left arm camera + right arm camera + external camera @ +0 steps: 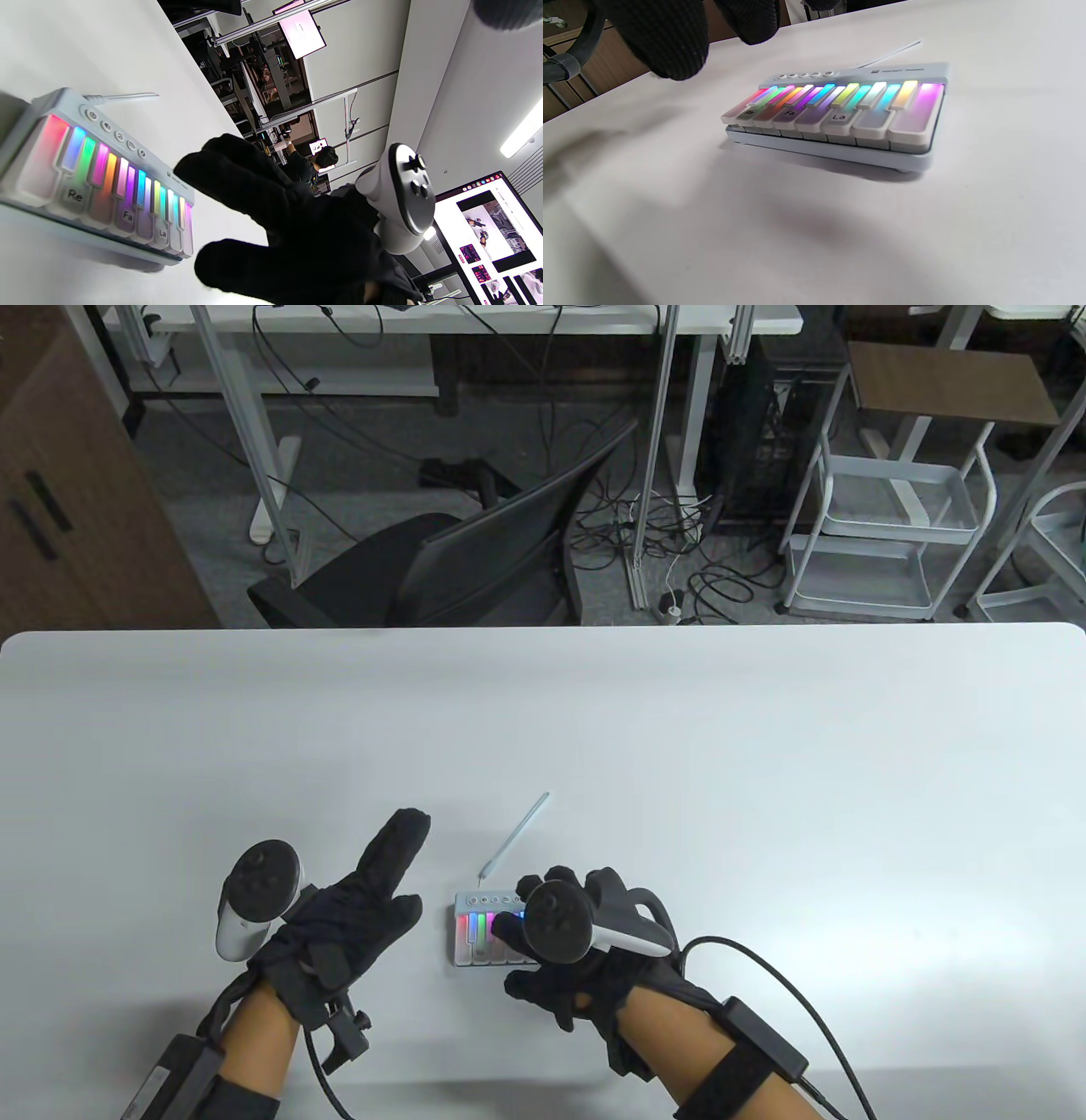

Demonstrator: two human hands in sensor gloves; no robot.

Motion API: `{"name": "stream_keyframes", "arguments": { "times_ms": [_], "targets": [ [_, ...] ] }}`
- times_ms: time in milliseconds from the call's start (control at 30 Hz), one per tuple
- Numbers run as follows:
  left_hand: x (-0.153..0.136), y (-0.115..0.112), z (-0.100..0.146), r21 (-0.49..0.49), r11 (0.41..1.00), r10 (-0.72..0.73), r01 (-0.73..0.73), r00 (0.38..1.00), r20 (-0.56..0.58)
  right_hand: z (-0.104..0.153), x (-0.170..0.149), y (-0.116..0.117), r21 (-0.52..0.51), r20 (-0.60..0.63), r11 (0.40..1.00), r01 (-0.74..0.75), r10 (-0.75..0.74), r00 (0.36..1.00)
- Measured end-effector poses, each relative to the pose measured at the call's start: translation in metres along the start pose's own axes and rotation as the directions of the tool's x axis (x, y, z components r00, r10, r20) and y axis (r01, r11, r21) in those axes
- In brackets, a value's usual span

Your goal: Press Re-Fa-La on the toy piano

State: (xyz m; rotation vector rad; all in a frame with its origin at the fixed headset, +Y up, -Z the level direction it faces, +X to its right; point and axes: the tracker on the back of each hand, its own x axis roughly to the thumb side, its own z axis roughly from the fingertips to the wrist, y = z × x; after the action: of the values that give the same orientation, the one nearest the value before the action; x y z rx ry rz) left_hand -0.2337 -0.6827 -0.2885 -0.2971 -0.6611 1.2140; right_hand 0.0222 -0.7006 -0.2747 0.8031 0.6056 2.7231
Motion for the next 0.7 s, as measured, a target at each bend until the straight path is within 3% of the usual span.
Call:
{"name": "stream_keyframes", "arguments": {
  "times_ms": [700],
  "targets": [
    [0.0, 0.0, 0.0, 0.0, 1.0, -0.001, 0.001, 1.0, -0.008, -0.004, -0.016, 0.019, 0.051, -0.041, 0.998, 0.021, -0.019, 0.999]
  ]
}}
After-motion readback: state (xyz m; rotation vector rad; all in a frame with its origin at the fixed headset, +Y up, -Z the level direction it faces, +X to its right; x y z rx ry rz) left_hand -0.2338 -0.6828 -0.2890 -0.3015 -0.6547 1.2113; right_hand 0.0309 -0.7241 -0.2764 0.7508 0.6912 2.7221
